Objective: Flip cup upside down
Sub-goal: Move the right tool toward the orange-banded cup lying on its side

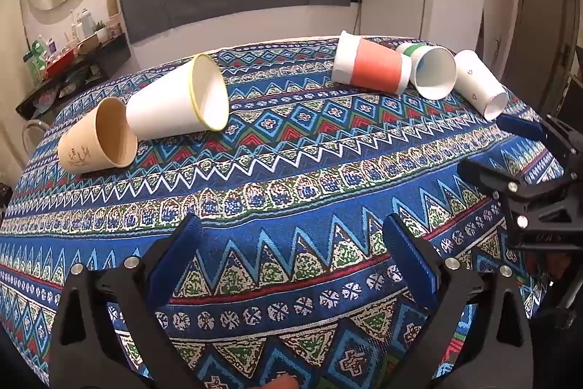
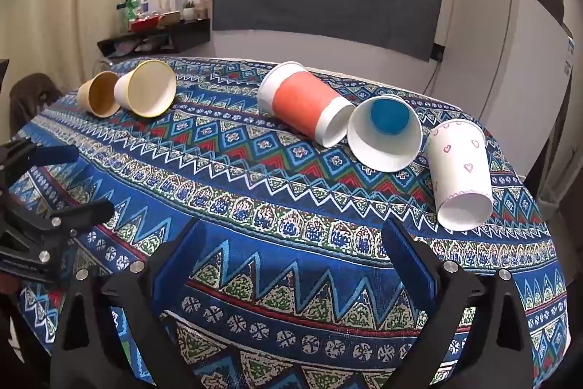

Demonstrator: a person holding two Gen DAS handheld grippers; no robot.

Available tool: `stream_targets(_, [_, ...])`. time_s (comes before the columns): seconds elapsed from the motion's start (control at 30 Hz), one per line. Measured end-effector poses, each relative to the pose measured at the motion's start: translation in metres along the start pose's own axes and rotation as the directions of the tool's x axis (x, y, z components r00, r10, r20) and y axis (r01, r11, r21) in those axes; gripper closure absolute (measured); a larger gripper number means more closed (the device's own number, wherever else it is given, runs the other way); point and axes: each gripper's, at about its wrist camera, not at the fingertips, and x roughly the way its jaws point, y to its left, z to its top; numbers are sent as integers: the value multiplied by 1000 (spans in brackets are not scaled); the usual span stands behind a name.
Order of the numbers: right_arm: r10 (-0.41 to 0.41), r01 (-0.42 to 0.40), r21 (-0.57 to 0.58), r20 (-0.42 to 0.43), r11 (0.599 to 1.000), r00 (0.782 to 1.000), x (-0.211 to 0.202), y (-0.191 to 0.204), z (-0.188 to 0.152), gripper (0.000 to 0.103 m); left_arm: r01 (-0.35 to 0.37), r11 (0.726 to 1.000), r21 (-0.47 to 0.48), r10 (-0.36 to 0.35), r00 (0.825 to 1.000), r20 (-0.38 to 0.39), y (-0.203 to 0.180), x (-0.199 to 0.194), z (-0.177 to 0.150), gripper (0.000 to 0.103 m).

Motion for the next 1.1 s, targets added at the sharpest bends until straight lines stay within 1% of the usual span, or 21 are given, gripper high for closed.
stream_targets(0.23, [22,-23,-33,-18,999,1000,3,5,2,10,49,998,-35,-50,998,-39,9,6,3,6])
stream_targets(0.37, [47,-49,-46,-35,998,998,4,12,5,10,47,999,-25,-48,998,-43,11,7,4,6])
stream_targets(0.5, [93,-96,-36,-57,995,994,10,9,9,10,45,999,-19,-46,998,-44,15,6,6,6])
stream_targets(0.57, [97,-99,-43,-55,994,994,9,10,16,10,47,999,-18,-47,998,-43,19,6,8,6])
stream_targets(0.63, [108,-109,-41,-16,993,994,6,8,23,10,41,999,-19,-42,998,-42,22,6,10,6])
stream_targets(0.73, [131,-131,-2,-21,991,991,10,3,37,10,25,999,-21,-26,999,-40,27,8,13,6])
stream_targets(0.77, [131,-131,1,-50,991,990,15,1,43,10,21,1000,-22,-22,999,-42,29,8,14,6])
stream_targets(0.8, [145,-145,16,-58,989,988,18,-2,48,10,22,999,-24,-23,999,-45,32,8,15,6])
stream_targets(0.9, [165,-164,33,-50,986,985,27,-7,61,10,28,999,-23,-29,998,-48,37,9,21,6])
stream_targets(0.97, [164,-162,41,-47,986,985,34,-10,70,10,22,1000,-13,-22,999,-41,40,8,25,6])
stream_targets(1.03, [158,-155,47,-66,987,985,44,-13,79,10,9,1000,3,-9,999,-34,42,7,31,6])
stream_targets(1.1, [136,-134,28,-67,991,989,54,-11,87,10,7,1000,7,-7,999,-32,46,7,37,6])
